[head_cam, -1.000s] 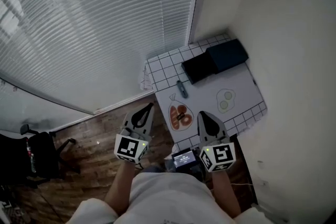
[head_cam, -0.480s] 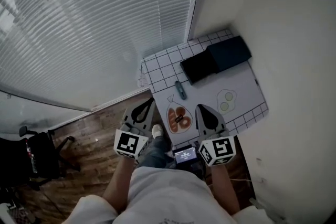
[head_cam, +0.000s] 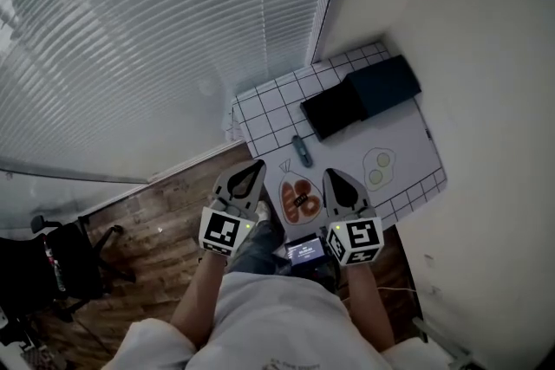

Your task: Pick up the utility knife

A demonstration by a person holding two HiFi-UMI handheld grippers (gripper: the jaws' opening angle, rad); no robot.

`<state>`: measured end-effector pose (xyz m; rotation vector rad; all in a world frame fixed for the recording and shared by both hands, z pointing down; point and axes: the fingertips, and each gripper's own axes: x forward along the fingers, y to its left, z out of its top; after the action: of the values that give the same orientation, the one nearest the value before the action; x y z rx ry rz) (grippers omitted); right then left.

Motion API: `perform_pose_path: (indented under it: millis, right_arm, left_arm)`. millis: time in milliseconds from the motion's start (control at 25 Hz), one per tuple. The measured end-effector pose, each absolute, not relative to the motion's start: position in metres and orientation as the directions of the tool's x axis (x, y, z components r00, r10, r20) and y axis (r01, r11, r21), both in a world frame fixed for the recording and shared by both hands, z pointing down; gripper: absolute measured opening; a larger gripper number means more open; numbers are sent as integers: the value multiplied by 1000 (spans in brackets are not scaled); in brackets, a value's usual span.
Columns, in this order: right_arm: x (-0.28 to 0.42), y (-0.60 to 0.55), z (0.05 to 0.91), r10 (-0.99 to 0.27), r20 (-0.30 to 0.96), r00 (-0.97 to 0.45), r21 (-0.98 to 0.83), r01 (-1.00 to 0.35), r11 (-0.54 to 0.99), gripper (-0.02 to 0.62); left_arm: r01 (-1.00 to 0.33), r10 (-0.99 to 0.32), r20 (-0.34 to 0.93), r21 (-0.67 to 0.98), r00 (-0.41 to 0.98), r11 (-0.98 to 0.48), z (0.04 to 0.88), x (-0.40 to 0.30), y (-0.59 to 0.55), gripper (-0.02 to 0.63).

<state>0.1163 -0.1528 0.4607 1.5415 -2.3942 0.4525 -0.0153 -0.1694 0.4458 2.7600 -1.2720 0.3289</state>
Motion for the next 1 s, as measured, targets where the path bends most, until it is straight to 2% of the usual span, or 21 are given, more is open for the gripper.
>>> perform_pose_path:
  millis: [600,1000]
  right_arm:
    - [99,-187,528,-769,508,-387,-115,-916,385,6]
    - [90,-199,572,-714,583,-388,-99,-906,411,6]
  left_arm:
    - [-684,-638,311,59,705,-727,511,1,-205,5]
    - [-679,-600,377,115,705,-725,557,-1,-211,5]
